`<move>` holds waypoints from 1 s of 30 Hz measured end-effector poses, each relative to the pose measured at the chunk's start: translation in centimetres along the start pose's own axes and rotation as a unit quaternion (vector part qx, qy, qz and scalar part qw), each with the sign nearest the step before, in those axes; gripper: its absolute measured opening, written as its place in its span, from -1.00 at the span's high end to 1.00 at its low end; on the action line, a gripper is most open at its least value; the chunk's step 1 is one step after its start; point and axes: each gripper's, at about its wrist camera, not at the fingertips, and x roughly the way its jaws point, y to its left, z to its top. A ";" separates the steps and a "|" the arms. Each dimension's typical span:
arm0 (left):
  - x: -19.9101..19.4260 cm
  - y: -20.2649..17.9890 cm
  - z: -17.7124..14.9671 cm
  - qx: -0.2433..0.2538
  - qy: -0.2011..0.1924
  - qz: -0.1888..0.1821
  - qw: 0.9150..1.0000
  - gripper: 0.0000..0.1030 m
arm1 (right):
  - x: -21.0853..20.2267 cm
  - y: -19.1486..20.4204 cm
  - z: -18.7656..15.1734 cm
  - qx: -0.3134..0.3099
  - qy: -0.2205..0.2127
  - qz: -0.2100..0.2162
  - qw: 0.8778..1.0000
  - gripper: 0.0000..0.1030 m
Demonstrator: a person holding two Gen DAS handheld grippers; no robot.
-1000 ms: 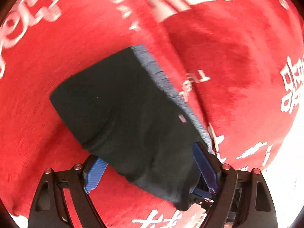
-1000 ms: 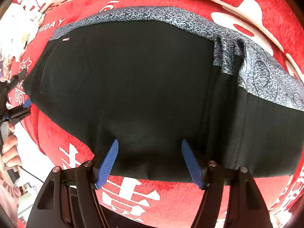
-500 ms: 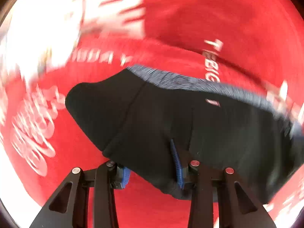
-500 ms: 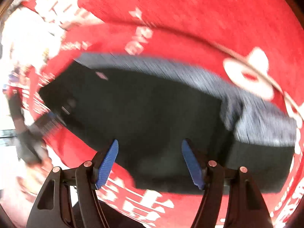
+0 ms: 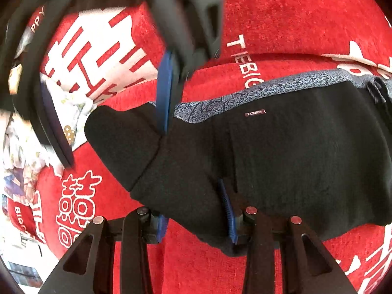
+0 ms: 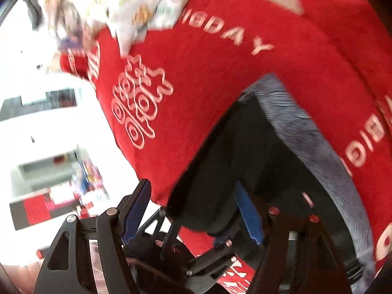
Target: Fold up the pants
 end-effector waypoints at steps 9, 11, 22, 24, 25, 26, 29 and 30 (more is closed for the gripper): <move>-2.7 -0.5 1.5 -0.010 -0.023 -0.016 1.000 0.24 | -0.3 -3.1 -2.2 0.033 -0.031 -0.007 0.999 0.66; -4.8 -0.6 2.8 -0.024 -0.040 -0.028 0.999 0.24 | -2.0 -3.5 -4.1 0.029 -0.061 0.019 0.998 0.66; -15.1 -7.8 9.2 0.025 -0.135 -0.066 0.988 0.24 | -13.6 -8.4 -18.3 0.084 -0.264 0.151 0.949 0.64; -16.9 -10.4 10.4 0.041 -0.148 -0.085 0.984 0.24 | -15.6 -10.2 -22.1 0.096 -0.300 0.155 0.936 0.63; -17.7 -11.8 11.1 0.052 -0.154 -0.099 0.982 0.24 | -16.4 -11.1 -24.0 0.103 -0.314 0.154 0.931 0.63; -18.2 -12.9 11.4 0.061 -0.158 -0.108 0.980 0.24 | -17.5 -12.4 -26.3 0.113 -0.330 0.153 0.925 0.62; -19.8 -17.5 12.3 0.097 -0.174 -0.131 0.971 0.24 | -19.1 -15.8 -32.1 0.144 -0.367 0.155 0.906 0.61; -20.2 -19.2 12.4 0.111 -0.179 -0.138 0.968 0.24 | -19.2 -16.8 -33.8 0.155 -0.377 0.156 0.900 0.61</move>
